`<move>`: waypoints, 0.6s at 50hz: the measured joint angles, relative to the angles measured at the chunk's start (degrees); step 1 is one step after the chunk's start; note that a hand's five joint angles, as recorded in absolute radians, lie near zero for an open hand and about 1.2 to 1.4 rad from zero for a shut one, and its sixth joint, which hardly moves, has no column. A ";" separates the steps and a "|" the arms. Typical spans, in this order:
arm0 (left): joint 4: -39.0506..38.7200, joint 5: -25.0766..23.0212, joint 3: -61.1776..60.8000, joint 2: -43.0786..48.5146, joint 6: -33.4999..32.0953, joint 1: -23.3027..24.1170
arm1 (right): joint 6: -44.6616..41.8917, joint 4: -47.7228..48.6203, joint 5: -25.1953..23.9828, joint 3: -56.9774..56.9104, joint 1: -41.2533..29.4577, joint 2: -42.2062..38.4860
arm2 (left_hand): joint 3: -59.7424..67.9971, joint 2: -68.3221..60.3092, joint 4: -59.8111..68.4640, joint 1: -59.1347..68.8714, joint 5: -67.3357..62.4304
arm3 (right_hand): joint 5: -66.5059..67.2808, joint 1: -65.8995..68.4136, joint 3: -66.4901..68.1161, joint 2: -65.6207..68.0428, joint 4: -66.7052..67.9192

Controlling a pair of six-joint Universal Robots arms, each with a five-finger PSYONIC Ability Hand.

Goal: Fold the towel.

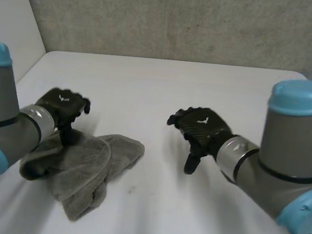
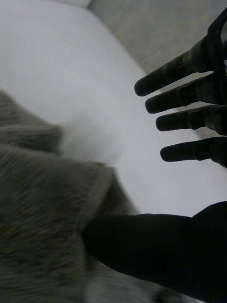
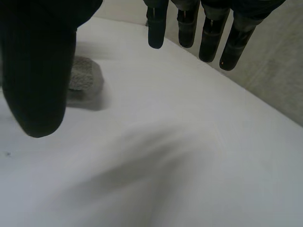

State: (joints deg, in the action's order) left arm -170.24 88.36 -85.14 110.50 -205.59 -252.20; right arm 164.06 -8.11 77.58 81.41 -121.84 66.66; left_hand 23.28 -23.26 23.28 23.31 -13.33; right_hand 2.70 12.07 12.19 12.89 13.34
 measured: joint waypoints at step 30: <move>-6.08 -0.39 -9.08 -6.13 0.51 -5.65 | 19.97 18.98 0.81 -13.84 -14.63 -25.16 | 46.31 -46.33 46.29 43.52 -45.21 | 47.67 42.17 50.03 50.26 49.18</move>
State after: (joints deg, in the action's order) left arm -176.32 87.97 -94.22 104.37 -205.08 -257.85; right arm 184.03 10.87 78.40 67.57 -136.47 41.50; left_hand 69.59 -69.59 69.56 66.83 -58.53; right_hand 50.36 54.24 62.21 63.15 62.53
